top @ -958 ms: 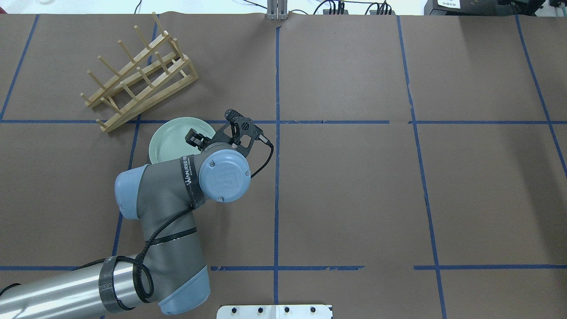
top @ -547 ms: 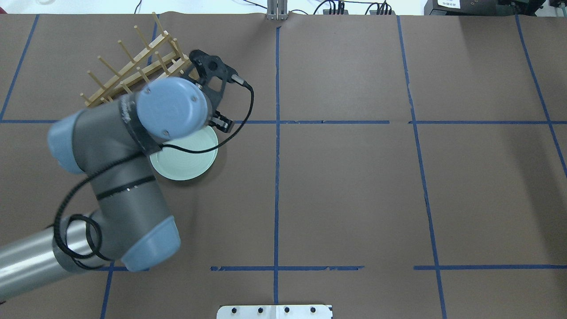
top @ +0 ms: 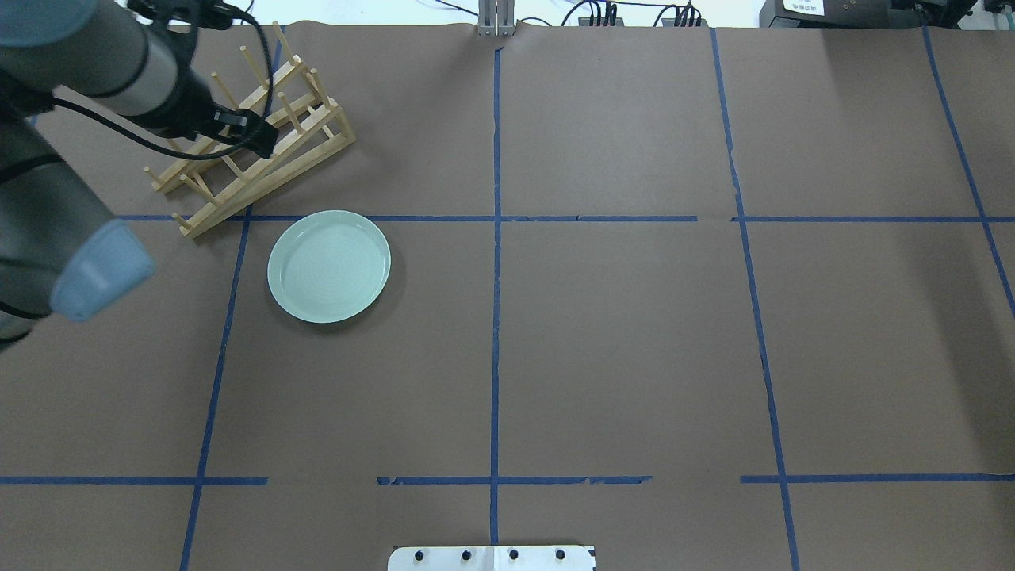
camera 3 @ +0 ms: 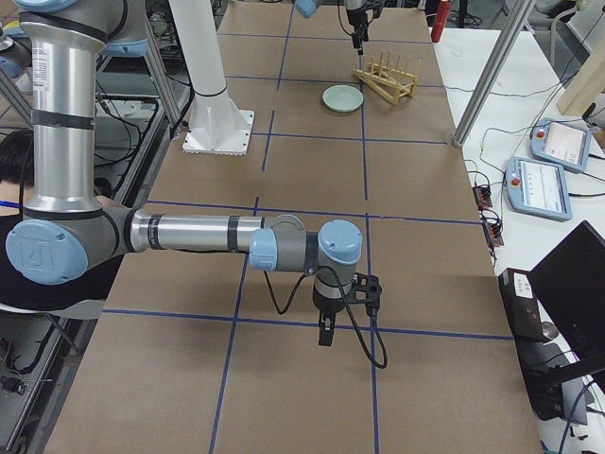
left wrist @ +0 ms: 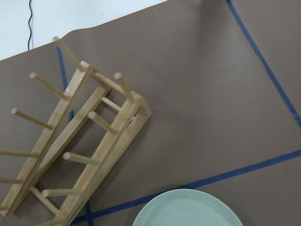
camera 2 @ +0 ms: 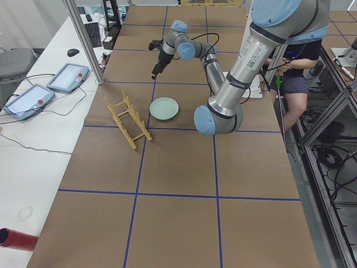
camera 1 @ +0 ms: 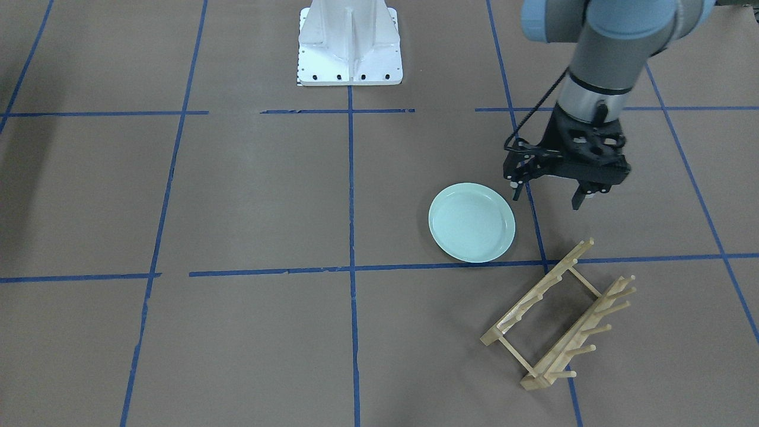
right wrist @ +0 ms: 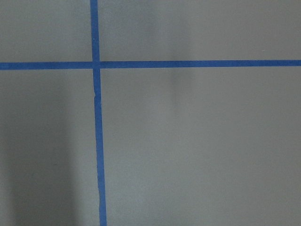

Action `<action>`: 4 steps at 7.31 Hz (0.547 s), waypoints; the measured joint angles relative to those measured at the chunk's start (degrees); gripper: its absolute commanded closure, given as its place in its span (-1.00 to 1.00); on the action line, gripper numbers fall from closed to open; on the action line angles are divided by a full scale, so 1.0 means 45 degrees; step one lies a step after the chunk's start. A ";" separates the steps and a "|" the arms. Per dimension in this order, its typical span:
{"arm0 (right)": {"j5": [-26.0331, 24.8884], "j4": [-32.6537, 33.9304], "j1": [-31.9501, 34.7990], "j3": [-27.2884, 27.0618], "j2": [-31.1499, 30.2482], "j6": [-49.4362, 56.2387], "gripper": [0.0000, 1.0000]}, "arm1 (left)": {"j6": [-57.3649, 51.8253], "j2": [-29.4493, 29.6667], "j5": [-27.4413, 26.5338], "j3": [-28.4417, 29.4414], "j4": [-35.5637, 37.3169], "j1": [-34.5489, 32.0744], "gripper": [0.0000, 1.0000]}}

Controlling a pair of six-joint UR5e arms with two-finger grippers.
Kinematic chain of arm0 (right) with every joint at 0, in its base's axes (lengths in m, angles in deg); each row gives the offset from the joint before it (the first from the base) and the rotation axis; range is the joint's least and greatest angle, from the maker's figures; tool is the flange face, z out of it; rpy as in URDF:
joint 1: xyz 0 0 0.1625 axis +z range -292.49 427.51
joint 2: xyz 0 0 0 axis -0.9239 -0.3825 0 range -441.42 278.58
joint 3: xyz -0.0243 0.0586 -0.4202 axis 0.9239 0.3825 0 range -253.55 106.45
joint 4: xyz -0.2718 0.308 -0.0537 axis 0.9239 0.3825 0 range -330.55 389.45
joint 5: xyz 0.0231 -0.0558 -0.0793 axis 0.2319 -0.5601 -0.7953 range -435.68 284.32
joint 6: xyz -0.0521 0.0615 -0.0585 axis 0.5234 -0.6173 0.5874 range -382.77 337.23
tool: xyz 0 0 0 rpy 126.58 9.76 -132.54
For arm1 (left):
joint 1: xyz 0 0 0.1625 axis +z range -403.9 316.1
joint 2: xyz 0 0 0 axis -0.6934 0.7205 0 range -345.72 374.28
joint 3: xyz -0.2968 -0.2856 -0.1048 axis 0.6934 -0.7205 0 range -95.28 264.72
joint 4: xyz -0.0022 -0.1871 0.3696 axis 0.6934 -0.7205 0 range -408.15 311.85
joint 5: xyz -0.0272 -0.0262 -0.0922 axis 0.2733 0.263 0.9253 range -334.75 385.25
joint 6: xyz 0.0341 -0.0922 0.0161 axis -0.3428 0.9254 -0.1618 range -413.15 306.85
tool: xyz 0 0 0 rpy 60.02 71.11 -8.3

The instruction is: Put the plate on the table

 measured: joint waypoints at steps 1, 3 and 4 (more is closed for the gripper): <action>0.0000 0.0000 -0.0002 0.0000 0.0000 0.0000 -1.00 | -0.1311 -0.1151 0.1705 0.0177 -0.0498 -0.1440 -1.00; 0.0000 0.0000 -0.0001 0.0000 -0.0001 -0.0001 -1.00 | -0.5285 -0.3026 0.3888 0.1254 -0.0782 -0.4355 -1.00; 0.0000 0.0000 0.0003 0.0000 0.0000 0.0000 -1.00 | -0.7066 -0.3568 0.4207 0.2086 -0.0805 -0.5524 -1.00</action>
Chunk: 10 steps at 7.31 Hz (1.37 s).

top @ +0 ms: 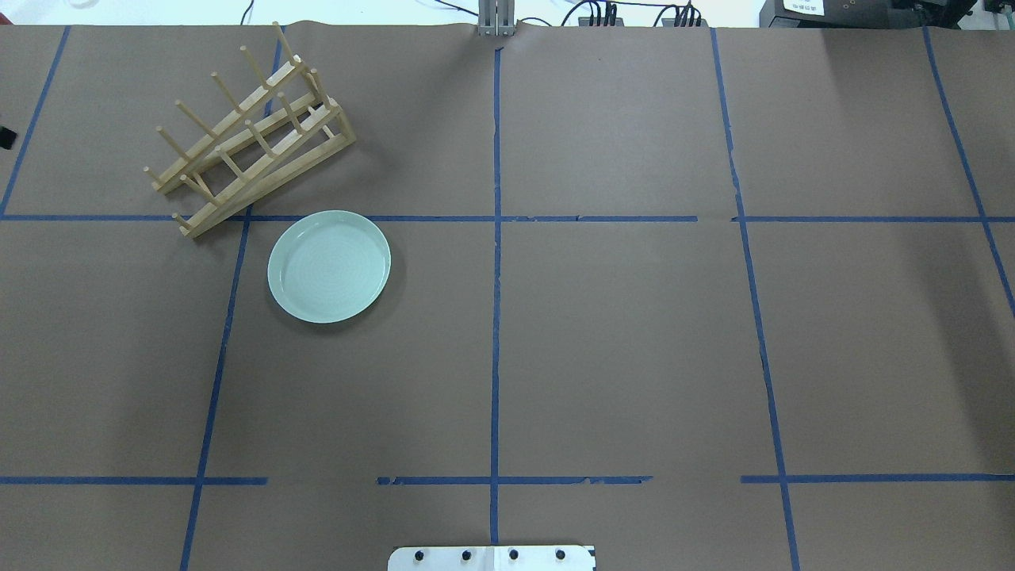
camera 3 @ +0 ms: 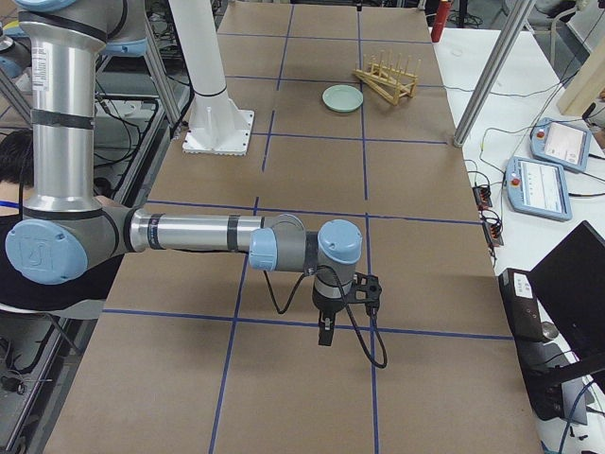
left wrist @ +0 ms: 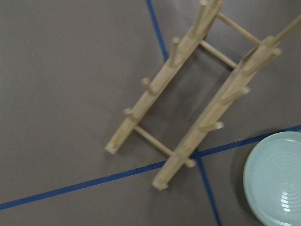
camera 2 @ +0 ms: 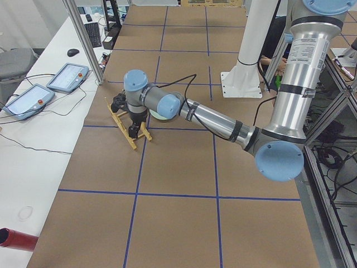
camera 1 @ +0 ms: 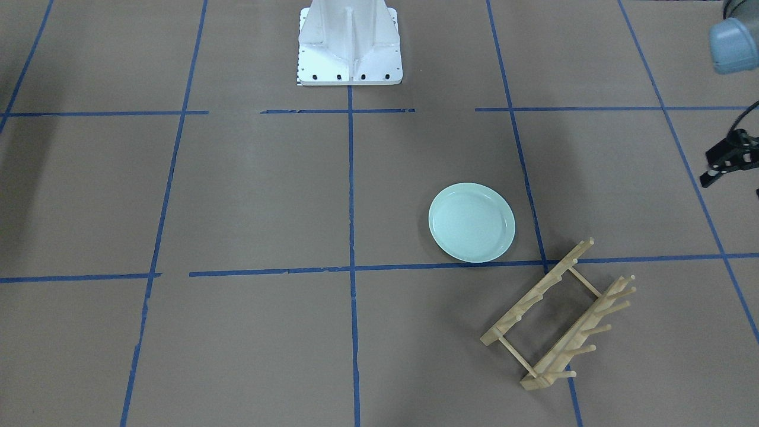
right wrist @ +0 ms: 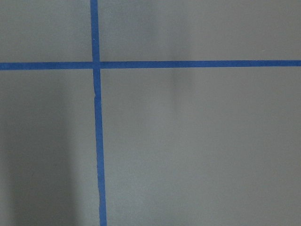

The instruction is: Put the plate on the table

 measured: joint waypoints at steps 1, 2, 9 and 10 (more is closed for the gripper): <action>0.0000 -0.0001 0.0003 0.0000 0.0000 -0.0003 -1.00 | -0.1301 -0.0374 0.0073 0.0755 -0.0018 -0.0880 -1.00; 0.0000 0.0000 0.0003 0.0000 0.0000 -0.0007 -1.00 | -0.2248 -0.0690 0.0071 0.1293 -0.0022 -0.1556 -1.00; 0.0000 0.0000 -0.0008 0.0000 0.0000 -0.0009 -1.00 | -0.3034 -0.1504 -0.1163 0.2083 0.0765 -0.2205 -1.00; 0.0000 0.0000 -0.0008 0.0000 0.0000 -0.0010 -1.00 | -0.3034 -0.1714 -0.1148 0.2045 0.0806 -0.2199 -1.00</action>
